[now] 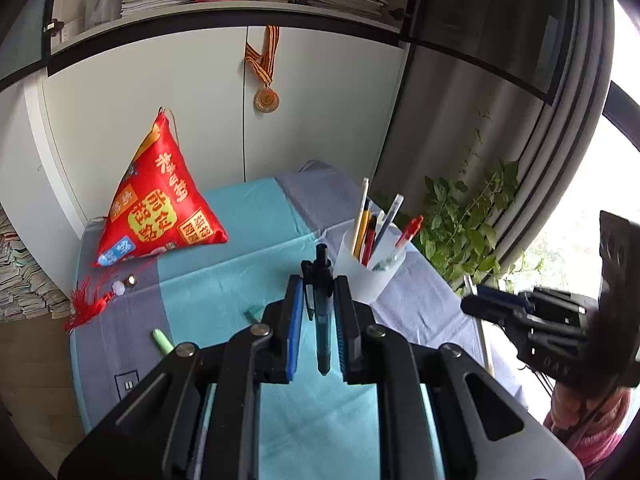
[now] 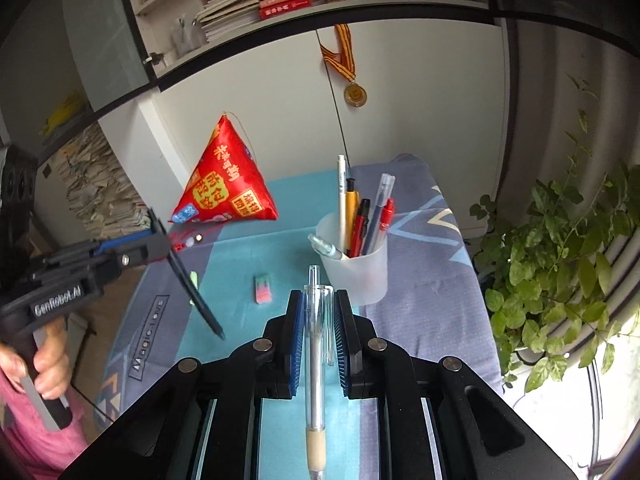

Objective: Organize stationery
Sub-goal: 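Lift and carry both held pens toward the frosted cup with both tools, then insert the black pen into the cup and open the left tool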

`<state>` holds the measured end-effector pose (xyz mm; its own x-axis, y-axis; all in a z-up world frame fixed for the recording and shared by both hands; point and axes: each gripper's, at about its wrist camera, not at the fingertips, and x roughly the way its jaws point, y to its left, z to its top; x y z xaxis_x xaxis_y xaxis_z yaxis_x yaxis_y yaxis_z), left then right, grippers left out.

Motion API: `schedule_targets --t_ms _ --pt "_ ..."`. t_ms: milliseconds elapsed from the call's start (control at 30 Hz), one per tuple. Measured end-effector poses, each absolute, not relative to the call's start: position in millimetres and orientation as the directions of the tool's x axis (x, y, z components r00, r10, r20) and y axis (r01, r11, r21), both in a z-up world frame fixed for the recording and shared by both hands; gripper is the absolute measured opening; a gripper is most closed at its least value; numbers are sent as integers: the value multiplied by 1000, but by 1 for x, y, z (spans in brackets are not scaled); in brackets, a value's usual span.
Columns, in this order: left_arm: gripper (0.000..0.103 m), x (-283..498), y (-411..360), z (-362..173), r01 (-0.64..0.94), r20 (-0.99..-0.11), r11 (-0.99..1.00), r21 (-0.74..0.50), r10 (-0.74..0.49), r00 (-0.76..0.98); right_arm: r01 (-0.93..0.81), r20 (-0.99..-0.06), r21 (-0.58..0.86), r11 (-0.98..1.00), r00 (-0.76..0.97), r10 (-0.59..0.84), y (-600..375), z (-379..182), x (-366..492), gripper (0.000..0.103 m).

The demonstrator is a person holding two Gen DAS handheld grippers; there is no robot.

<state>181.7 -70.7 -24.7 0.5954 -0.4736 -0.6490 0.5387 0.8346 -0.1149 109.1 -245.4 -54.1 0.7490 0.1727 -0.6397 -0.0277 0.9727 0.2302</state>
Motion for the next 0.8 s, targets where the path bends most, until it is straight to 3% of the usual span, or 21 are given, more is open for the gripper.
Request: schedule_targets --t_ms 400,800 --pt "13 231 -142 2 540 -630 836 -96 -471 618 5 -649 238 971 745 155 -269 -64 99 15" --pt "14 252 -167 -29 543 -674 836 -80 -447 588 25 -645 256 966 749 151 -281 -65 102 15"
